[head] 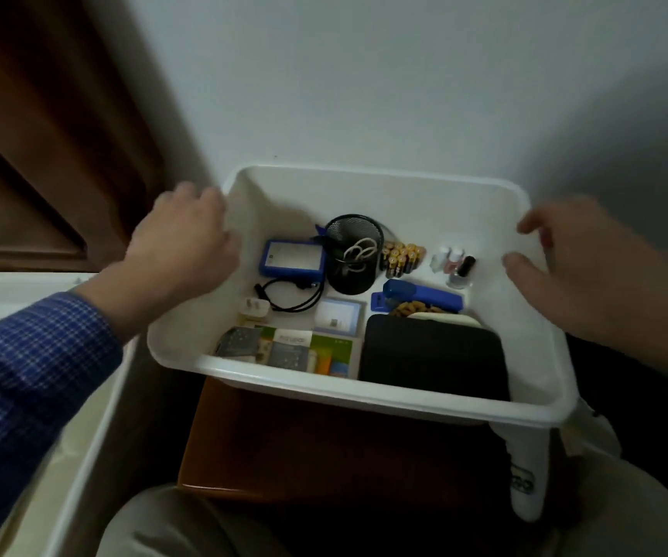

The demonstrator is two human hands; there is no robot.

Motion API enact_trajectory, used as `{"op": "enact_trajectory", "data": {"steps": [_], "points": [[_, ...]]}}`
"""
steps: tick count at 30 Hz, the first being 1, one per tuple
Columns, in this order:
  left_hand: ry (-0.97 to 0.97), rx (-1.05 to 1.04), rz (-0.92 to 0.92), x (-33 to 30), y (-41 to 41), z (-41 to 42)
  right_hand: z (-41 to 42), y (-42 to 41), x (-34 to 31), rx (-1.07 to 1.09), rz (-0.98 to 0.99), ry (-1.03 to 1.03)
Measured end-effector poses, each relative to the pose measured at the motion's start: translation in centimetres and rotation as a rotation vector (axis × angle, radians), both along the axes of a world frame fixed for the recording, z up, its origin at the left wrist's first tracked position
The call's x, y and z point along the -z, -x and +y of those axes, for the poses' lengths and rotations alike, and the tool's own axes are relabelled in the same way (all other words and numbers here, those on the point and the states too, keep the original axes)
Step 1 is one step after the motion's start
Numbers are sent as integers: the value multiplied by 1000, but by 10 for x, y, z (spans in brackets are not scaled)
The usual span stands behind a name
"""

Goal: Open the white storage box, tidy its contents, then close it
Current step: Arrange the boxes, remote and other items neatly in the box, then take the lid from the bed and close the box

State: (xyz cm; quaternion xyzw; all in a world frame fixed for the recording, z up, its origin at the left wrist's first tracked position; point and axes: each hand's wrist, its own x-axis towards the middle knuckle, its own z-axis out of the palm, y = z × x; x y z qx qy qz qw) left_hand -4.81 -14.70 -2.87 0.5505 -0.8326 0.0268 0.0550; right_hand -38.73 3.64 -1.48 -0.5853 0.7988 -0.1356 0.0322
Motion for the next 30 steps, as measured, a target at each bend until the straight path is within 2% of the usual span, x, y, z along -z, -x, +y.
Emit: {"op": "enact_trajectory", "data": {"steps": [2,5,9,12,15,17,20,25,28,30], "points": [[-127,-173,41,13,-16,2,18,3,15,225,-189,-147],[-185,-226,118,27,-23,9,24,-9,31,248,-327,-230],[-170,-191,8,28,-20,10,19,-8,39,217,-310,-129],[-211,-224,-13,28,-21,17,17,-3,39,184,-269,-88],[-173,-215,-31,30,-24,30,12,1,39,193,-216,-60],[-159,-231,27,33,-25,36,9,2,41,210,-179,-45],[-191,-335,210,31,-25,40,9,1,41,220,-149,-49],[-283,-353,326,23,-32,51,13,-5,28,240,-40,-105],[-262,-392,482,19,-49,67,14,-25,12,220,38,29],[-246,-430,610,17,-69,79,10,-47,2,142,6,142]]}}
